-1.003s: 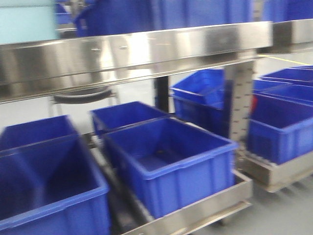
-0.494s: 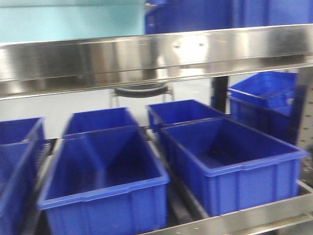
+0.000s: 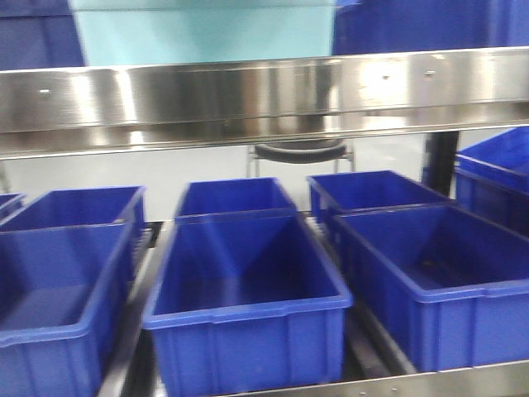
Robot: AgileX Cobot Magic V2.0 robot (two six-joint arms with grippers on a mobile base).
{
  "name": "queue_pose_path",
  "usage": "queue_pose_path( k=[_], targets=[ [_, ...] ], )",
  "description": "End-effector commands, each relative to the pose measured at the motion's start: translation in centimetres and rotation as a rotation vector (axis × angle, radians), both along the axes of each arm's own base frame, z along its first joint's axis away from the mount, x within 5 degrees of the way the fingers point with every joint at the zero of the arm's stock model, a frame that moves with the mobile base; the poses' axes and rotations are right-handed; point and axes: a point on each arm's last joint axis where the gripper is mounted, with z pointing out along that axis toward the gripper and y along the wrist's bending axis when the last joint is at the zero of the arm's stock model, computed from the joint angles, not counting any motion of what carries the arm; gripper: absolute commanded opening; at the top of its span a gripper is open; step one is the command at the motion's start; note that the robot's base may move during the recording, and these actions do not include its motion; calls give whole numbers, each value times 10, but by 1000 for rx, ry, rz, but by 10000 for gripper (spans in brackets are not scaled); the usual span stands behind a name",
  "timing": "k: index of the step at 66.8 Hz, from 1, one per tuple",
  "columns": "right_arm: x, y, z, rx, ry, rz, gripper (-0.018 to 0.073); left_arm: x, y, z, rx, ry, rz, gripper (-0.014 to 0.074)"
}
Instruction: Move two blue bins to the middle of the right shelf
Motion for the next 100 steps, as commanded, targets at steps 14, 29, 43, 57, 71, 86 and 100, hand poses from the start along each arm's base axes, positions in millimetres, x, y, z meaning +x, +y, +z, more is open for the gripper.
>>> queue_pose_path(
  k=[14, 29, 43, 57, 71, 86, 100],
  targets=[
    [-7, 1, 15, 47, -90, 18, -153, -3, 1, 13, -2, -95, -14, -111],
    [-7, 1, 15, 47, -90, 18, -153, -3, 1, 13, -3, -97, -14, -111],
    [-7, 1, 15, 47, -90, 18, -153, -3, 1, 13, -3, -97, -14, -111],
    [-7, 1, 15, 47, -90, 18, -153, -3, 1, 13, -3, -97, -14, -111],
    [-7, 1, 15, 47, -90, 18, -153, -3, 1, 13, -3, -97, -14, -111],
    [-7, 1, 15, 47, -90, 18, -153, -3, 1, 13, -3, -97, -14, -111],
    [-7, 1, 15, 47, -90, 18, -153, -3, 1, 13, -3, -97, -14, -111]
  ],
)
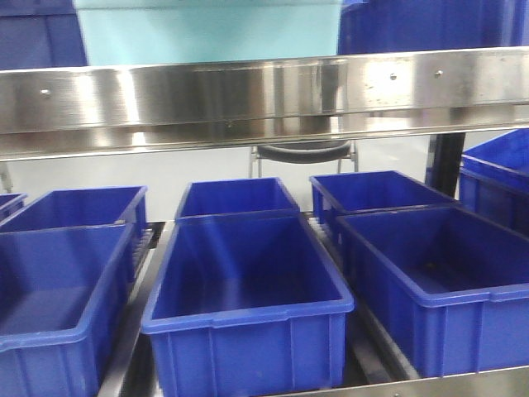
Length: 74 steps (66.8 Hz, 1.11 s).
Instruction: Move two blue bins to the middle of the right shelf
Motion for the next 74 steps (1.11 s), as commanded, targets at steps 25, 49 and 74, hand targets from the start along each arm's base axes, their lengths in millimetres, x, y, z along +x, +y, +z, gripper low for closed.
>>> queue_pose_path(
  k=[25, 49, 74],
  targets=[
    [-7, 1, 15, 45, -90, 19, -153, -4, 2, 11, 2, -68, -11, -111],
    [-7, 1, 15, 45, -90, 19, -153, -4, 2, 11, 2, -68, -11, -111],
    [-7, 1, 15, 45, -90, 19, -153, -4, 2, 11, 2, -68, -11, -111]
  ],
)
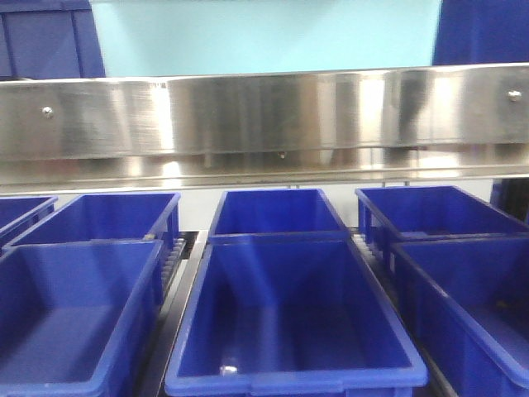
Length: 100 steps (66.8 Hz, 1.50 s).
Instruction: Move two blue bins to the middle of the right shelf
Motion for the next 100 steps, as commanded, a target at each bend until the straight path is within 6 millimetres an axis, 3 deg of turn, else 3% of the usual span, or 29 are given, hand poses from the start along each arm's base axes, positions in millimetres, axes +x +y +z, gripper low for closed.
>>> queue_pose_path(
  k=[1, 100],
  targets=[
    [-7, 1, 15, 45, -90, 19, -153, -3, 2, 11, 1, -68, -9, -111],
    [-7, 1, 15, 45, -90, 19, -153, -3, 2, 11, 1, -68, -9, -111]
  ],
)
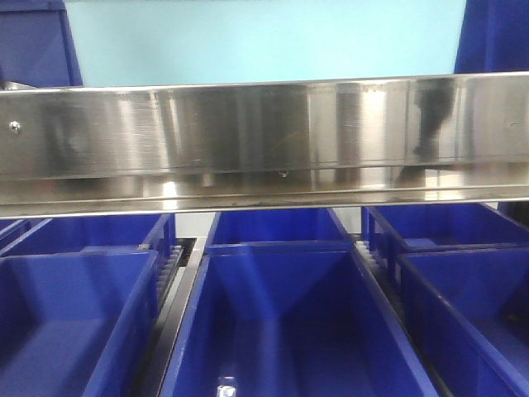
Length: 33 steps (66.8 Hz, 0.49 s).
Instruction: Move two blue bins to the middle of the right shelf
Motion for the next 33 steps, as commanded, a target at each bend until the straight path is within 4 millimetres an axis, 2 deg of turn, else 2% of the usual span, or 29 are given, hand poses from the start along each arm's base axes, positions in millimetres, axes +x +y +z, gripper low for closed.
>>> queue_pose_path(
  k=[1, 22, 33],
  targets=[
    [-7, 1, 15, 43, -91, 19, -153, -3, 2, 11, 1, -68, -9, -111],
    [-7, 1, 16, 46, -92, 20, -153, -4, 2, 10, -3, -56, -11, -111],
    [0, -2, 12, 37, -84, 0, -153, -7, -5, 7, -81, 7, -55, -111]
  ],
)
